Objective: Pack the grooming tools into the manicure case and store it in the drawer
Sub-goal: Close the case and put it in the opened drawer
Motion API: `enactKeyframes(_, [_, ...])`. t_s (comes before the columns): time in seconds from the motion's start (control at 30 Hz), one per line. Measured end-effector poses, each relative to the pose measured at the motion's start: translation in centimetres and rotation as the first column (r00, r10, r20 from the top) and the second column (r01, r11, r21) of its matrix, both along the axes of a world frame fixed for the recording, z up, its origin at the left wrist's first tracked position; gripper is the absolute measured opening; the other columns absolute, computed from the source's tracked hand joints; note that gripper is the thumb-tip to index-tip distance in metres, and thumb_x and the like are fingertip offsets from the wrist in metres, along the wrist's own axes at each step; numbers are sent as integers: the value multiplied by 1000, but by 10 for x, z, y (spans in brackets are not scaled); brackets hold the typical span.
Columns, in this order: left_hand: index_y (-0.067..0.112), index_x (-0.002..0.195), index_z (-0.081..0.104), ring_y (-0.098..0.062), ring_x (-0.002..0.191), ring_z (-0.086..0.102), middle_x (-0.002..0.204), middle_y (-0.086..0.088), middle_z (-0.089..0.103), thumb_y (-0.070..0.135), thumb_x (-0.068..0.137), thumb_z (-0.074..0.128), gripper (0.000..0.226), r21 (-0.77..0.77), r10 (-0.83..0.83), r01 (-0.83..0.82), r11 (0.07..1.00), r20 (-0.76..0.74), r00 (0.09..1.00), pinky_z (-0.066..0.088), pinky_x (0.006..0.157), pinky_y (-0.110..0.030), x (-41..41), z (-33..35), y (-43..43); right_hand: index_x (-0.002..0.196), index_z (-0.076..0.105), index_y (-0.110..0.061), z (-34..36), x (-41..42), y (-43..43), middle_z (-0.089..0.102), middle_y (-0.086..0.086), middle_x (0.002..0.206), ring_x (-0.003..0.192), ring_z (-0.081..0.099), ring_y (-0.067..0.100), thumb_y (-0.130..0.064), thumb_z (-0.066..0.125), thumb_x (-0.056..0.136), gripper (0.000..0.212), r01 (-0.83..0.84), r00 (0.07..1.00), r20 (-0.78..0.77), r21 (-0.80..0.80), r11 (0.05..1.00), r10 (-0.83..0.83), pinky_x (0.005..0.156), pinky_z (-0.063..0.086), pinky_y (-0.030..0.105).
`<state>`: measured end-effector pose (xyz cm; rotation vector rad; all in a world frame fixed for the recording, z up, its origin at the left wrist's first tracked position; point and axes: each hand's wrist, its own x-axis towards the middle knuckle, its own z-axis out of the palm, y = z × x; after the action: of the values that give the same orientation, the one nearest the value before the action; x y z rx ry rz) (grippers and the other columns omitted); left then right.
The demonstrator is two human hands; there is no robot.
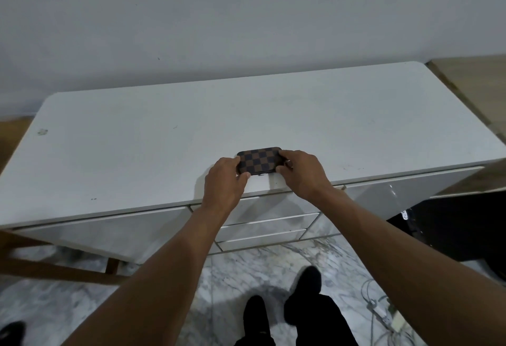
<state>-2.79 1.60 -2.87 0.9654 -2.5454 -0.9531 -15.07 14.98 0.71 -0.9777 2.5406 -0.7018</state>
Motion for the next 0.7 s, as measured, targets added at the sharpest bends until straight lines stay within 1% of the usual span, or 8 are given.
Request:
enactKeyframes(0.1, [9,143,44,-25,118,54,137,-9,51,16,91,64,57,-50,-64,66,997,43,997,42,101,-33,7,-2,5,129,56,-7,2,4,7,63,14,124,113,58,30,-16,58,93,38,-47,999,-10,56,997,47,95,44,34])
enactKeyframes(0.2, [8,148,35,-25,132,42,149,-11,36,10,92,62,62,-68,-70,66,996,-53,996,41,106,-35,21,-5,26,135,50,-11,4,10,18,60,10,131,119,56,28,-16,57,93,42,-87,996,6,41,995,87,98,43,31])
enactKeyframes(0.27, [6,141,44,-30,127,46,141,-15,42,6,90,62,55,-175,-90,62,983,-156,984,48,100,-41,35,-11,43,138,46,-12,2,19,30,57,9,136,124,53,27,-18,56,95,45,-99,995,-15,19,995,99,101,41,31])
enactKeyframes(0.33, [5,130,53,-31,115,53,126,-15,51,5,87,62,44,-258,-93,44,965,-183,979,51,93,-44,48,-19,61,138,47,-11,-5,31,46,56,9,137,124,53,26,-19,53,96,43,-114,990,-82,0,994,113,102,42,32])
enactKeyframes(0.4, [7,123,57,-30,107,58,118,-12,56,9,87,60,36,-271,-107,70,960,-123,987,52,87,-45,60,-28,79,134,51,-11,-16,44,64,58,8,134,122,54,24,-22,52,97,39,-142,981,-129,14,990,142,101,44,32])
enactKeyframes(0.5, [6,121,59,-33,102,61,116,-13,59,13,86,63,36,-263,-142,135,955,-9,990,53,84,-45,74,-43,95,137,50,-11,-35,59,84,54,8,139,126,51,24,-26,52,97,43,-185,976,-95,110,977,196,105,42,33])
enactKeyframes(0.6, [3,127,56,-36,112,58,126,-18,58,14,88,63,42,-228,-125,137,964,69,990,47,96,-45,76,-48,96,143,42,-8,-47,61,90,47,10,146,133,44,26,-26,54,96,51,-208,971,-77,176,962,224,110,37,34])
enactKeyframes(0.7, [1,134,52,-38,124,52,136,-21,53,16,87,67,52,-274,-139,177,945,153,978,40,105,-47,70,-51,87,148,33,-7,-53,58,80,35,11,155,143,32,26,-27,54,96,59,-197,968,-116,190,962,221,117,28,34])
